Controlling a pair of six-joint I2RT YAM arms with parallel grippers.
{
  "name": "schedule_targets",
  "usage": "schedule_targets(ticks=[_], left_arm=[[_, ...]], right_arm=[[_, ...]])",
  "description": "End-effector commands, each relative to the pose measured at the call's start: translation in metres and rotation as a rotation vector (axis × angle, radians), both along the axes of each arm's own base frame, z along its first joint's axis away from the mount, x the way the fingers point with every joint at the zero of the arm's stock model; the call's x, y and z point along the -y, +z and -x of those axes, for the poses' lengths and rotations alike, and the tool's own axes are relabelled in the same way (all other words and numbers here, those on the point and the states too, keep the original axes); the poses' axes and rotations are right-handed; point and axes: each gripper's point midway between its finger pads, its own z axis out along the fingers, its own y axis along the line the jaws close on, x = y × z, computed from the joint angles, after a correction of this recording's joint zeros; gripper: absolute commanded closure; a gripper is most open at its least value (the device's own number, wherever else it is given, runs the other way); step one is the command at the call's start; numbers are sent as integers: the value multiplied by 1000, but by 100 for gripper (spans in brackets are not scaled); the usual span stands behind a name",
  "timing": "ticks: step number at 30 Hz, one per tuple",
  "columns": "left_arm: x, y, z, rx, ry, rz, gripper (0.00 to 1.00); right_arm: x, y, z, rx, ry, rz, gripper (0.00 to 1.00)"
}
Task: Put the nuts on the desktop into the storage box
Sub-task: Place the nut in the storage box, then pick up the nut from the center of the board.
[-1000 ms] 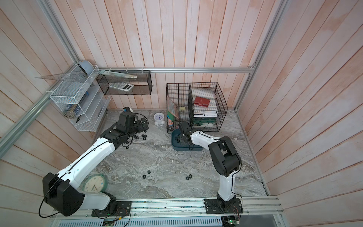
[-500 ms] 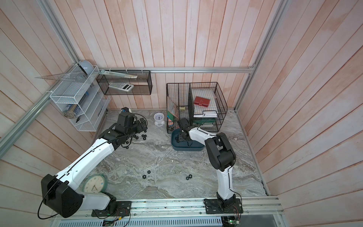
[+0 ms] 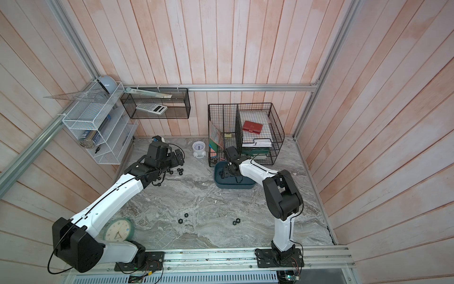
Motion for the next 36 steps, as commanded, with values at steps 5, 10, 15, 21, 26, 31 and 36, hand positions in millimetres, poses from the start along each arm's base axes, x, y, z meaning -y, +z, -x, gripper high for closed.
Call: schedule_targets(ticks=[5, 10, 15, 21, 26, 31, 36], left_arm=[[4, 1, -4, 26, -17, 24, 0], [10, -3, -8, 27, -37, 35, 0], [15, -4, -10, 27, -58, 49, 0], [18, -7, -9, 15, -74, 50, 0], [18, -10, -6, 3, -80, 56, 0], [19, -14, -3, -8, -84, 64, 0], [19, -17, 0, -11, -86, 77, 0]], right_arm=[[18, 26, 49, 6, -40, 30, 17], [35, 40, 82, 24, -83, 48, 3], [49, 45, 111, 26, -117, 65, 2], [60, 40, 147, 15, -147, 85, 2], [56, 29, 177, -19, -137, 92, 2], [53, 13, 203, -61, -127, 102, 8], [56, -4, 226, -107, -133, 122, 21]])
